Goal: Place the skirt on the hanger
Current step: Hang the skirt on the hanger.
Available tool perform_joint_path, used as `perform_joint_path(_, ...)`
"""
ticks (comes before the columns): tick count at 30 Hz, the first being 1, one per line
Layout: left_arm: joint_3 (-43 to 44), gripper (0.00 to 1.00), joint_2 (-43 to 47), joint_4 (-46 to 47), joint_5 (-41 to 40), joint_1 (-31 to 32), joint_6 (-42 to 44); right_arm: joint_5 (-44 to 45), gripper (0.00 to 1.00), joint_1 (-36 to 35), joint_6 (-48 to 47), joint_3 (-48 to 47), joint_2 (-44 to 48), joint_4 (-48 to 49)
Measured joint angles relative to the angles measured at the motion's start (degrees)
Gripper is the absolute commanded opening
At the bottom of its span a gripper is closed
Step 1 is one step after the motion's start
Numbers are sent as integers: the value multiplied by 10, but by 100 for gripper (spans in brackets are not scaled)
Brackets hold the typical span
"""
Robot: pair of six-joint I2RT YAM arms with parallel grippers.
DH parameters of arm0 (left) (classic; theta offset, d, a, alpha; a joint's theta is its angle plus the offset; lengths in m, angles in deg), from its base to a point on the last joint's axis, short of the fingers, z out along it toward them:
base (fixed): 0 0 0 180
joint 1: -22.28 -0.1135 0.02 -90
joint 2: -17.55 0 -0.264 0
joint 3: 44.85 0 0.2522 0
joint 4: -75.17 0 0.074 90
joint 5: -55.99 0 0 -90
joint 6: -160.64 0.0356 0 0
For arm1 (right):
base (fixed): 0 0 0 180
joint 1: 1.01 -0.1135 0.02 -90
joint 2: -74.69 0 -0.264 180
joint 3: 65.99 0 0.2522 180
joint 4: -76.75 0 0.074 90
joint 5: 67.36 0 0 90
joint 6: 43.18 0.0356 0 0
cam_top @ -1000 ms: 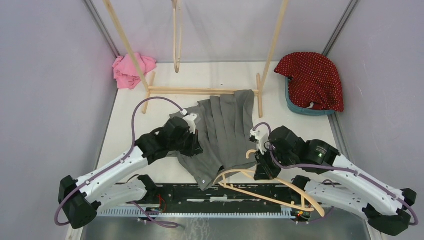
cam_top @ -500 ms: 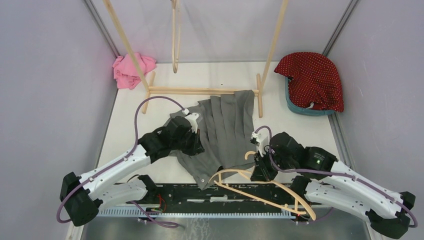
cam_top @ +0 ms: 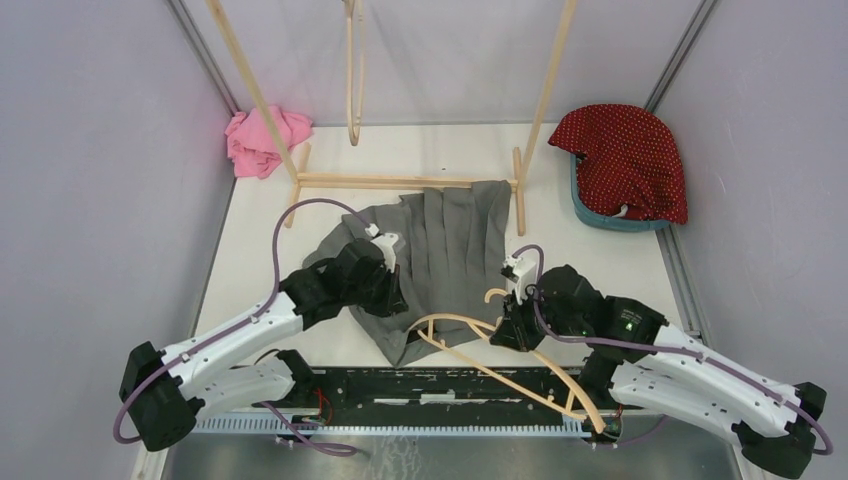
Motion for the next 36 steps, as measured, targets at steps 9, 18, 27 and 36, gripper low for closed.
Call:
perform_joint_path(9,-13,3,-28,-6,-57,39,-40,67,1,0,-7,3,-44,48)
perform_joint_path(18,-10,4,-139,-76,-168,78,-122,119,1,-1,-21,-2,-74,80)
perform_joint_path(27,37,64,-184,-108,-223,126,-162,113,1,-1,-30,-3,-61,75)
perform_joint_path(36,41,64,-199,-105,-227,147,-164,107,1,-1,-35,-3,-33,64)
